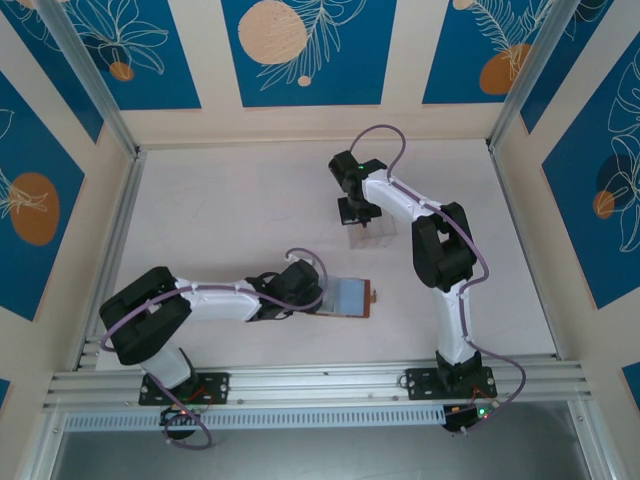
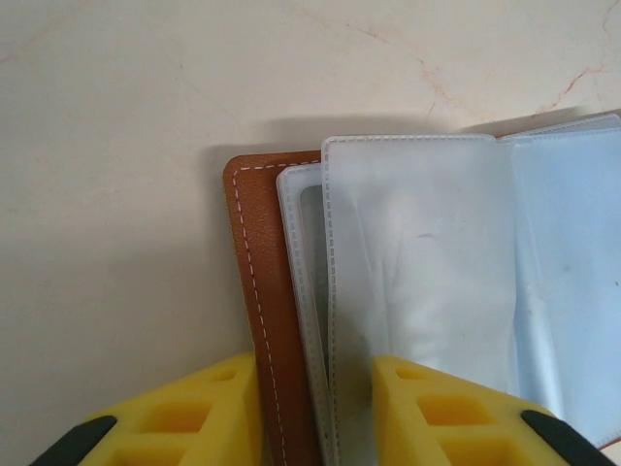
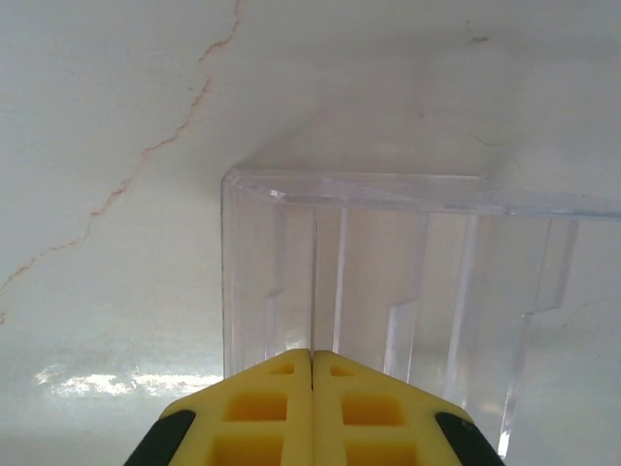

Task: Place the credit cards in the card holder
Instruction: Pick up the credit card from the storage box.

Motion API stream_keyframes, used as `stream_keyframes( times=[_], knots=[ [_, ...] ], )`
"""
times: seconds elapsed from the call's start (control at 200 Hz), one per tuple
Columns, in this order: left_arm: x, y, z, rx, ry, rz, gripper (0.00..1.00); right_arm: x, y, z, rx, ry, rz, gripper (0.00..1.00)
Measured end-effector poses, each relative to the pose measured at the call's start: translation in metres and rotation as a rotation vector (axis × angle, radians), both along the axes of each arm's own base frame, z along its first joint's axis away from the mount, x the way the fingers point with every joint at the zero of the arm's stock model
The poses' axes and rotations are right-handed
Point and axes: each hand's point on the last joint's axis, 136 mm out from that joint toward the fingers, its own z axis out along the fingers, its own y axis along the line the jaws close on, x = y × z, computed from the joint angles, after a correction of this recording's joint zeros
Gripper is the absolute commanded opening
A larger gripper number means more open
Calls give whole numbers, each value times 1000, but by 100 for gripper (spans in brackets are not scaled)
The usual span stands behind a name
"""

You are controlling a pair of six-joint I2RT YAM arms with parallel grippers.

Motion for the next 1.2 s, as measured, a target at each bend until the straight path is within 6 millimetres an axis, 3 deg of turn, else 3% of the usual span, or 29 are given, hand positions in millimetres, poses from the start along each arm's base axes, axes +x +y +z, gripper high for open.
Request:
stream_keyframes(
  times=[0.3,0.48,0.7,0.92,1.2],
  knots=[
    [0,0,0,1,-1,2,31,-3,4,-2,12,18,7,12],
    [1,0,0,-1,-3,2,31,-8,3,-14,0,58,8,11],
    [0,0,0,-2,-1,5,31,-8,3,-15,-3,62,15,6],
    [0,0,0,-4,-1,6,31,-12,1,-15,-12,78,18,18],
    [0,0,0,-7,-3,8,30,-16,0,-15,-12,94,19,14]
  ],
)
